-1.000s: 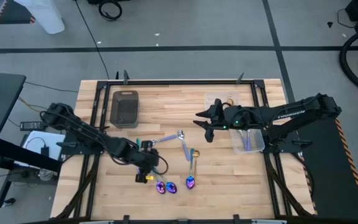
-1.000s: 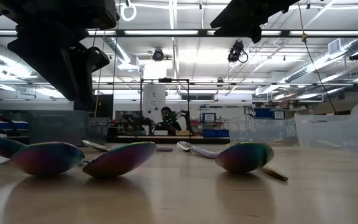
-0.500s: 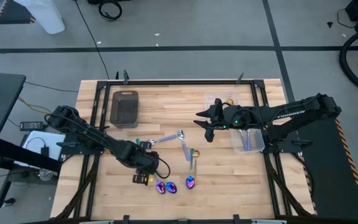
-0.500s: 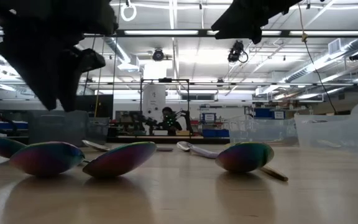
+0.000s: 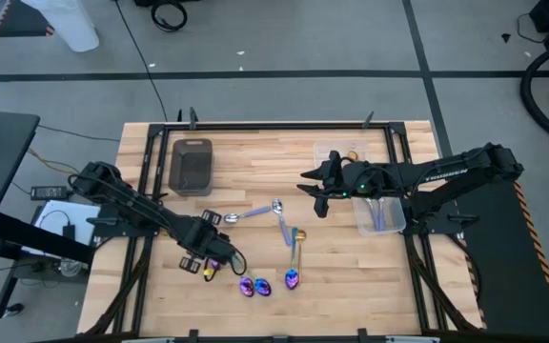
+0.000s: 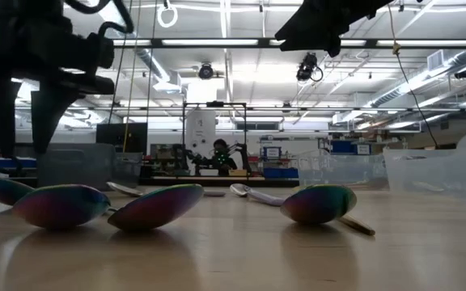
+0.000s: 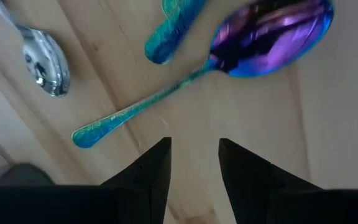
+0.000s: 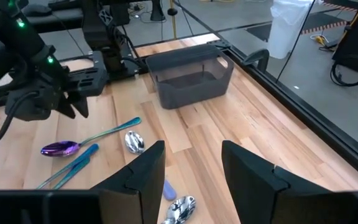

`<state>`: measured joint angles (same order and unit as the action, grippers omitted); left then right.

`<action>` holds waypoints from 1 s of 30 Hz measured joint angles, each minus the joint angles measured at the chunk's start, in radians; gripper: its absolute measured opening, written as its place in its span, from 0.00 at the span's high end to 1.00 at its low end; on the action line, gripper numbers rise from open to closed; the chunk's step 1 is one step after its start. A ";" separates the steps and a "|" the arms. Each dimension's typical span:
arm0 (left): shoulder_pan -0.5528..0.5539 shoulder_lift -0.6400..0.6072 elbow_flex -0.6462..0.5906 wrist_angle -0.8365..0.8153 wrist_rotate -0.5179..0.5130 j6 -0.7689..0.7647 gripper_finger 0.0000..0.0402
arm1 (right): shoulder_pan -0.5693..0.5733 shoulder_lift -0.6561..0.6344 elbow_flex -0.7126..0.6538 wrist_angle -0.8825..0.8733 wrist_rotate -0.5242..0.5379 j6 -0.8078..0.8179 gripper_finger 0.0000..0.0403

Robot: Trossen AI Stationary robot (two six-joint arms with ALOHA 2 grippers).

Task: Sort silverware by color (type)
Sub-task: Put the blue spoon into the black bin

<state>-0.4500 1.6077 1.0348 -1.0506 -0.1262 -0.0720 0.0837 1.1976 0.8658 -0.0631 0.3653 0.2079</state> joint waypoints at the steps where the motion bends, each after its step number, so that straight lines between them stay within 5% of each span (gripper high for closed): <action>1: 0.000 0.000 -0.008 0.000 -0.001 0.026 0.65 | 0.000 0.000 0.000 0.000 0.000 -0.001 0.58; 15: 0.000 0.003 -0.095 0.120 -0.103 0.404 0.65 | 0.000 0.000 0.000 0.002 0.007 -0.002 0.58; 30: 0.075 0.003 -0.095 0.219 -0.069 0.633 0.65 | 0.000 0.000 0.000 0.002 0.007 -0.001 0.58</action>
<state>-0.3747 1.6104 0.9394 -0.8314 -0.1956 0.5614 0.0837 1.1976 0.8658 -0.0612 0.3721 0.2065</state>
